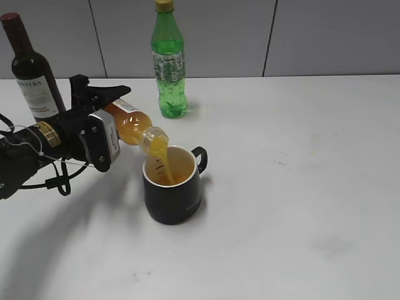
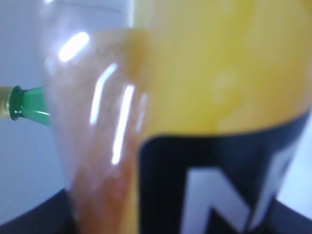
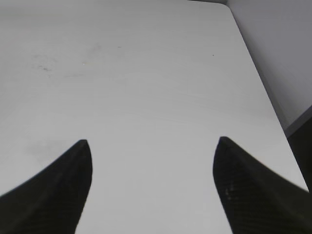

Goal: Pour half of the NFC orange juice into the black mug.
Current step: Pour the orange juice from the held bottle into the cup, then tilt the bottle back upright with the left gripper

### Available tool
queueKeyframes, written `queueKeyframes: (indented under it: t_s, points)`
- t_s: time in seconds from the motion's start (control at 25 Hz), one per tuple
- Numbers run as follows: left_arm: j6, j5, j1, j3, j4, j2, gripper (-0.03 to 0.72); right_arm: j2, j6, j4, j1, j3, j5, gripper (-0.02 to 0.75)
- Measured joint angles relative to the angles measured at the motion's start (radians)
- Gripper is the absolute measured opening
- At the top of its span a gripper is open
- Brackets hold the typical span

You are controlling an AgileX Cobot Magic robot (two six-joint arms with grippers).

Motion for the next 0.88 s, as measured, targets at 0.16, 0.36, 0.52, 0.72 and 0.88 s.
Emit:
queueKeyframes:
  t_s: [0.16,0.36,0.52,0.72,0.88]
  points:
    - [0.015,0.002,0.0,0.0,0.004,0.0,0.473,0.0,0.0,0.0,0.0,0.0,0.0,0.588]
    - [0.018,0.004,0.0,0.0,0.011,0.0,0.473,0.0,0.0,0.0,0.0,0.0,0.0,0.588]
    - [0.026,0.004,0.0,-0.001,0.011,0.0,0.473,0.0,0.0,0.0,0.0,0.0,0.0,0.588]
    - [0.033,0.004,0.0,-0.001,0.011,0.0,0.473,0.0,0.0,0.0,0.0,0.0,0.0,0.588]
    - [0.042,0.004,0.0,-0.001,0.011,0.0,0.473,0.0,0.0,0.0,0.0,0.0,0.0,0.588]
